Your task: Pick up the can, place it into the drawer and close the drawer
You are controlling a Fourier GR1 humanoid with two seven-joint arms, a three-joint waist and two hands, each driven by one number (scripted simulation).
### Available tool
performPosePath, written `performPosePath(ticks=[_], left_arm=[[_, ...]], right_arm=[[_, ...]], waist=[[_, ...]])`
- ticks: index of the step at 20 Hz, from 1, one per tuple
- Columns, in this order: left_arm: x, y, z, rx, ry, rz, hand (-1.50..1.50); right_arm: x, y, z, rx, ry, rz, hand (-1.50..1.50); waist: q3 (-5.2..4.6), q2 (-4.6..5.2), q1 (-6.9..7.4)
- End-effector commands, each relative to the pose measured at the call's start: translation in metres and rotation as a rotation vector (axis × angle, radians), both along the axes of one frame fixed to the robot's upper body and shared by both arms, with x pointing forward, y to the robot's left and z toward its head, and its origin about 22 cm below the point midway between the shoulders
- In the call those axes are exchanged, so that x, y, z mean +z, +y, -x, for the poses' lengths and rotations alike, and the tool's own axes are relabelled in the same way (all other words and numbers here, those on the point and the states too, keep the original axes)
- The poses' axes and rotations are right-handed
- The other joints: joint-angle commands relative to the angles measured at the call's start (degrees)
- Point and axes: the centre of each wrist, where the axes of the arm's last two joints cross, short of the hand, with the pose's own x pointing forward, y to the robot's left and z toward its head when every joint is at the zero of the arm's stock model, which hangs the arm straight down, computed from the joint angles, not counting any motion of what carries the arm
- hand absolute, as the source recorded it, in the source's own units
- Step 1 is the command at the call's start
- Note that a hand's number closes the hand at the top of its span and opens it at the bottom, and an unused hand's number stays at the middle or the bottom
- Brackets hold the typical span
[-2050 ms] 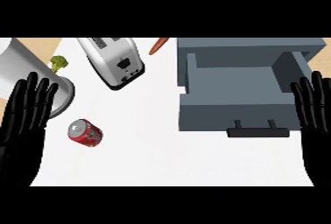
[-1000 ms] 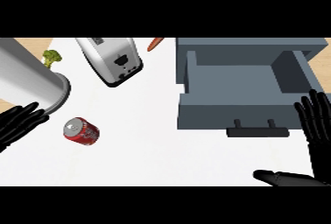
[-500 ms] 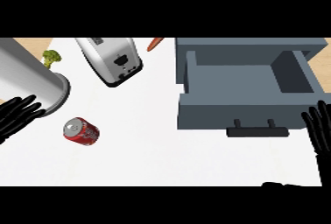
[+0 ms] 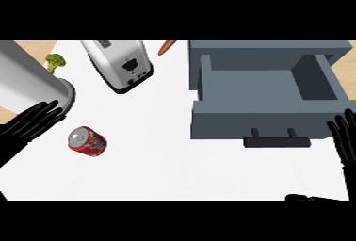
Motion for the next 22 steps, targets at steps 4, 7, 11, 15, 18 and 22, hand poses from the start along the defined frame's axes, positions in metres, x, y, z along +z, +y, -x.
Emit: performPosePath(ticks=[4,7,11,15,18,22], left_arm=[[-0.015,-0.011,-0.018,0.025,0.003,-0.027,-1.50],[-0.032,-0.002,-0.022,0.013,0.021,-0.032,-1.50],[-0.054,-0.009,-0.011,0.059,0.026,-0.046,-1.50],[-0.065,0.018,-0.037,0.078,0.013,-0.013,-1.50],[-0.075,0.013,-0.030,0.076,0.025,-0.050,-1.50],[-0.088,0.019,-0.020,0.088,0.022,-0.069,-1.50]], right_arm=[[-0.002,0.001,-0.001,0.007,0.003,0.006,-1.50],[-0.016,0.000,0.008,0.005,0.002,0.004,-1.50],[-0.008,-0.007,0.007,0.013,0.001,-0.003,-1.50],[-0.010,-0.009,-0.003,0.013,0.005,0.015,-1.50],[-0.002,-0.001,0.010,0.010,0.001,-0.001,-1.50],[0.006,-0.007,0.011,0.023,0.002,0.010,-1.50]], waist=[[0.01,0.01,-0.04],[0.00,0.04,-0.16],[0.01,-0.01,0.00],[-0.02,0.12,-0.27],[-0.01,0.03,-0.14],[-0.01,0.01,-0.12]])
